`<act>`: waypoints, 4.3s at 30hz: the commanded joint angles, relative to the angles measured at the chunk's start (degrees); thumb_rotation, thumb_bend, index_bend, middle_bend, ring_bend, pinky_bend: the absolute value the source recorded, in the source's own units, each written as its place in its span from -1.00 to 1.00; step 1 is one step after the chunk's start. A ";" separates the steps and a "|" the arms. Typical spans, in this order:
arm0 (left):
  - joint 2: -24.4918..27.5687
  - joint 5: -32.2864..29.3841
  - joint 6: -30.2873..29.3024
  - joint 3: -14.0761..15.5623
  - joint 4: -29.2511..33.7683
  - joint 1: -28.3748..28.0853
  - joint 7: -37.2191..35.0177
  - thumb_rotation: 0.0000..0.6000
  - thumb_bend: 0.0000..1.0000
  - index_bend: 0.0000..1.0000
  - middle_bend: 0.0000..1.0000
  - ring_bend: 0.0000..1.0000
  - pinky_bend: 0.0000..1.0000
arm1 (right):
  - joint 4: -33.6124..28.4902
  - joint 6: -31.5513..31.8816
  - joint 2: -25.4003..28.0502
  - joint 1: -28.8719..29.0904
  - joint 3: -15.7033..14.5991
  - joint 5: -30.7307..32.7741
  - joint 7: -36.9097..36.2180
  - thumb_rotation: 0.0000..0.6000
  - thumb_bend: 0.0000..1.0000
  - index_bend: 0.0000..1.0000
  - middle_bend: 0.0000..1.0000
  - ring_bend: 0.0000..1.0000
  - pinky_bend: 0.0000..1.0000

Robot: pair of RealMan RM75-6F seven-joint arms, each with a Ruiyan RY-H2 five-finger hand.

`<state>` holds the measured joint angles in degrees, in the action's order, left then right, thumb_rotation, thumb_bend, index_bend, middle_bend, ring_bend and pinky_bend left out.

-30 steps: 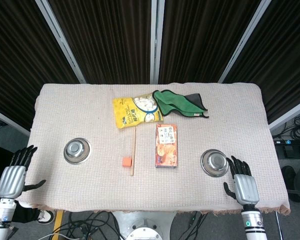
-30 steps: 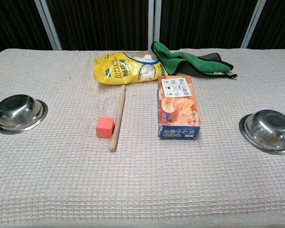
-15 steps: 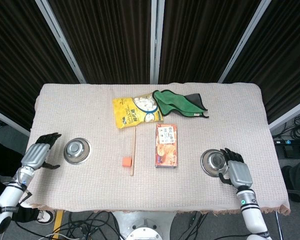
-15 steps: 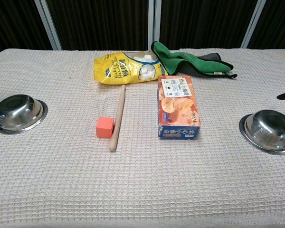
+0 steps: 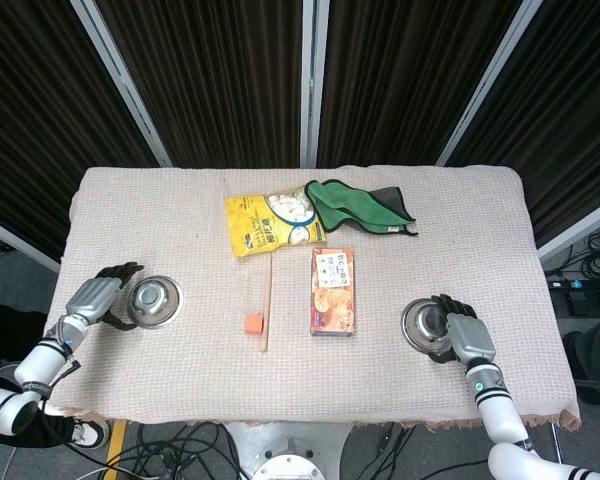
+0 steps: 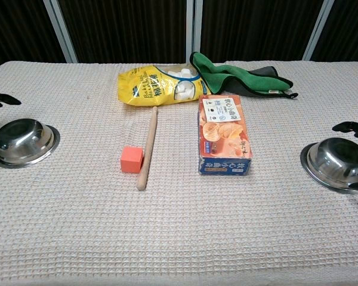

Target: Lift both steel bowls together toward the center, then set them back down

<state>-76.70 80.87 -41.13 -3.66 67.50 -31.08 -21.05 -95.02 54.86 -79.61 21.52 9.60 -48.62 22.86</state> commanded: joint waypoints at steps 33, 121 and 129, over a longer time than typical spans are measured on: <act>-7.83 2.60 -1.48 3.58 -7.70 -3.57 -4.54 1.00 -0.96 -0.44 -0.54 -0.64 -0.23 | 4.12 -0.37 -2.64 6.86 -3.39 4.04 0.02 1.00 -0.79 -0.88 -0.75 -0.90 -0.65; -7.99 1.57 -35.23 -12.51 31.44 1.72 -19.03 1.00 -0.69 -0.07 -0.15 -0.26 0.08 | 7.12 5.76 -26.70 15.89 13.21 -29.63 -95.94 1.00 -0.57 -0.05 -0.23 -0.33 -0.05; -1.30 3.91 -35.63 -5.54 23.31 6.15 -6.16 1.00 -0.69 -0.08 -0.13 -0.21 0.12 | 8.77 17.72 -19.16 5.99 3.65 -32.85 -67.63 1.00 -0.56 -0.06 -0.24 -0.33 -0.05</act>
<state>-81.49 83.74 -77.39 -13.03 95.52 -27.07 -33.14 -87.24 65.86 -103.23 33.34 18.39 -80.54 -62.83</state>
